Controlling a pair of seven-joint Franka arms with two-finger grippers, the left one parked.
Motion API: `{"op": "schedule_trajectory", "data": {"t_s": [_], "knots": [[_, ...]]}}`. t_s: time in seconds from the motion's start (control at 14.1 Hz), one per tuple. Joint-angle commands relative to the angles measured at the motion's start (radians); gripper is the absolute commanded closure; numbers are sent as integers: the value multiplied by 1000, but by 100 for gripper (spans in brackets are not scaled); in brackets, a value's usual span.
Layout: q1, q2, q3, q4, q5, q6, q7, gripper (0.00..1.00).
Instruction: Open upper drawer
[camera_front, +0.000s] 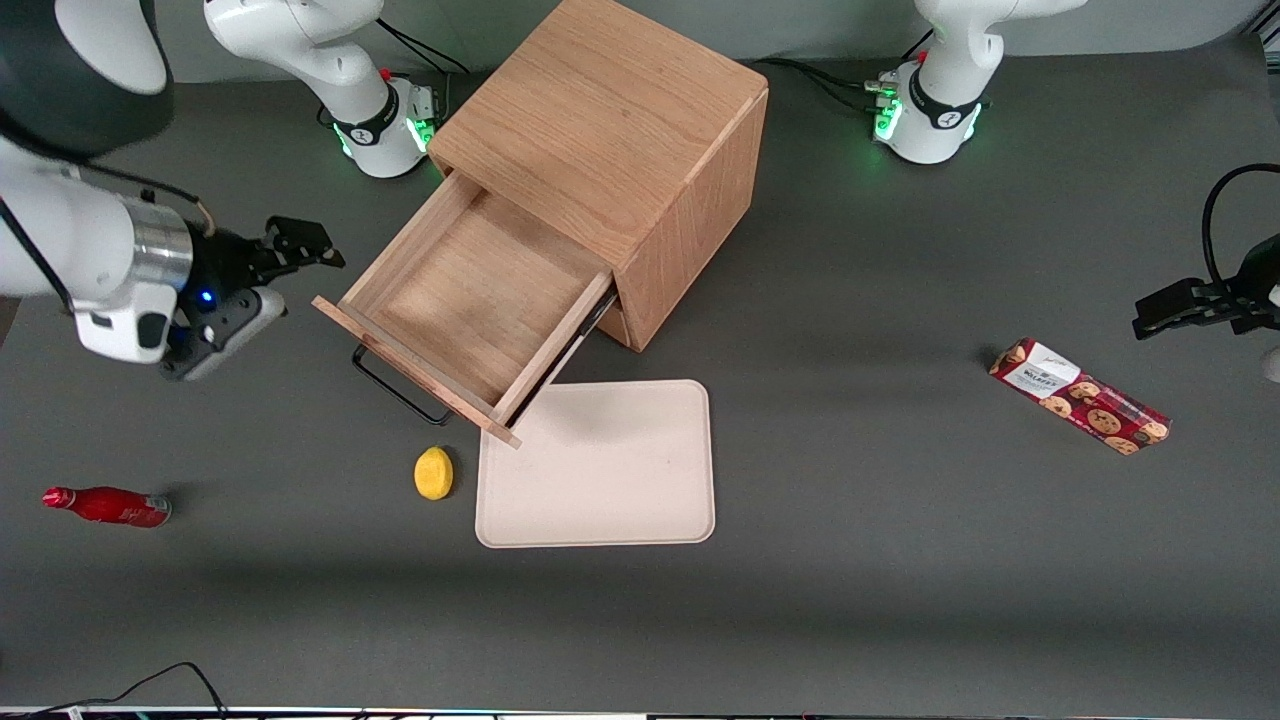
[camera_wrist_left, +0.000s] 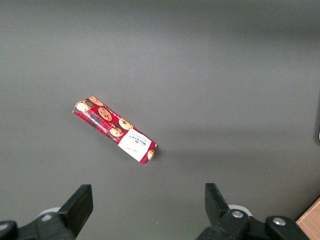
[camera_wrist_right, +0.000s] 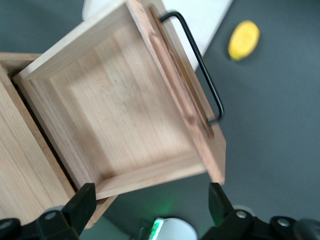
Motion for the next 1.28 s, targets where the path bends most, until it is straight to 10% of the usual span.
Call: {"op": "schedule_trajectory", "data": {"t_s": [0.0, 0.21, 0.85, 1.21], "knots": [[10, -139, 12, -191, -100, 90, 176, 0], [12, -231, 117, -283, -263, 149, 417, 0], [-314, -201, 246, -250, -352, 230, 476, 0], [-330, -173, 234, -223, -348, 266, 479, 0]]}}
